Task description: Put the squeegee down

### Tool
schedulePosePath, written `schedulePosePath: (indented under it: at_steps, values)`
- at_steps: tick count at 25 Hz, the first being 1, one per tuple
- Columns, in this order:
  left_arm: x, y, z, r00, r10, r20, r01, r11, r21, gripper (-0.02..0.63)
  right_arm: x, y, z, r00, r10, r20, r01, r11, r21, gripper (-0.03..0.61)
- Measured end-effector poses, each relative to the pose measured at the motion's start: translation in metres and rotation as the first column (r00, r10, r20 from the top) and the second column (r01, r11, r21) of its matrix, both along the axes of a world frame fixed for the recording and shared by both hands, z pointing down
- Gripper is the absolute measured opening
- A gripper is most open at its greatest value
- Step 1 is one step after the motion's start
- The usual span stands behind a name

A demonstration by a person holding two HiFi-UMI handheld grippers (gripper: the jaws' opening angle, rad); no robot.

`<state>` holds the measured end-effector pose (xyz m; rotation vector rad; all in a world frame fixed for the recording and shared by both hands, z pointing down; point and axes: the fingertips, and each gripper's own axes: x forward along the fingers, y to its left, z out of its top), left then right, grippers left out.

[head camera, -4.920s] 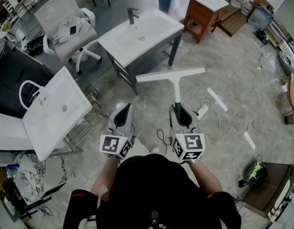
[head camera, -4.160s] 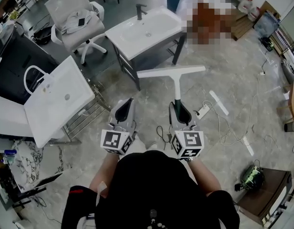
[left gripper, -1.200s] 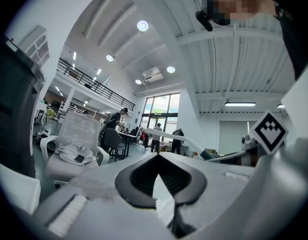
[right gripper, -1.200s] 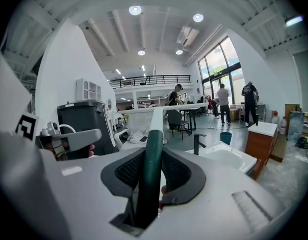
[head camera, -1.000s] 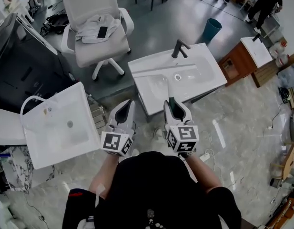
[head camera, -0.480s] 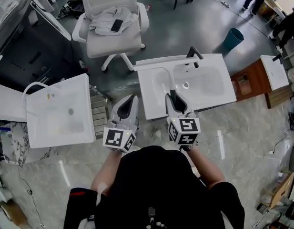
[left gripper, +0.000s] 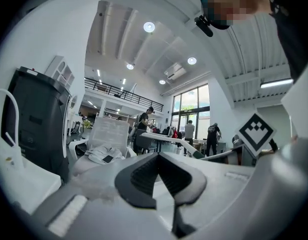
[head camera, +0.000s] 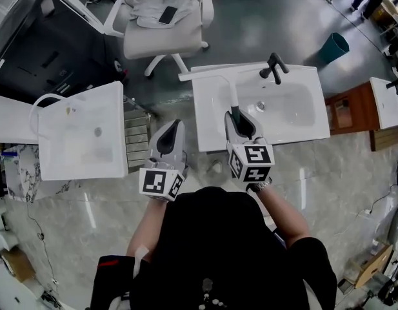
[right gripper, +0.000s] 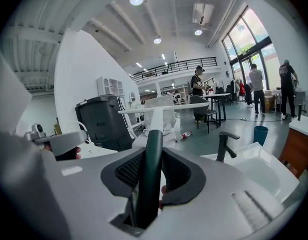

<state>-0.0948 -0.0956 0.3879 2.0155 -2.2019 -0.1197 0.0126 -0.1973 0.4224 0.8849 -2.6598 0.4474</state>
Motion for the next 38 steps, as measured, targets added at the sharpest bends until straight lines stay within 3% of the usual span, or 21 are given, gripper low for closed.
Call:
schedulePosePath:
  at_steps: [13,22,38]
  values:
    - [-0.044,-0.054,0.021,0.99,0.131,-0.057,-0.133,0.99,-0.041,0.002,-0.039,-0.028,0.039,0.988,0.109,-0.106,-0.116,0.991,-0.064,0.097]
    - [-0.064,-0.088,0.041,0.972,0.217,-0.094,-0.223,0.973,-0.064,0.002,-0.06,-0.047,0.085,0.966,0.179,-0.186,-0.202,0.973,-0.114,0.097]
    - [-0.097,-0.141,0.077,0.935,0.342,-0.097,-0.352,0.929,-0.114,0.002,-0.089,-0.078,0.178,0.918,0.251,-0.306,-0.318,0.929,-0.191,0.097]
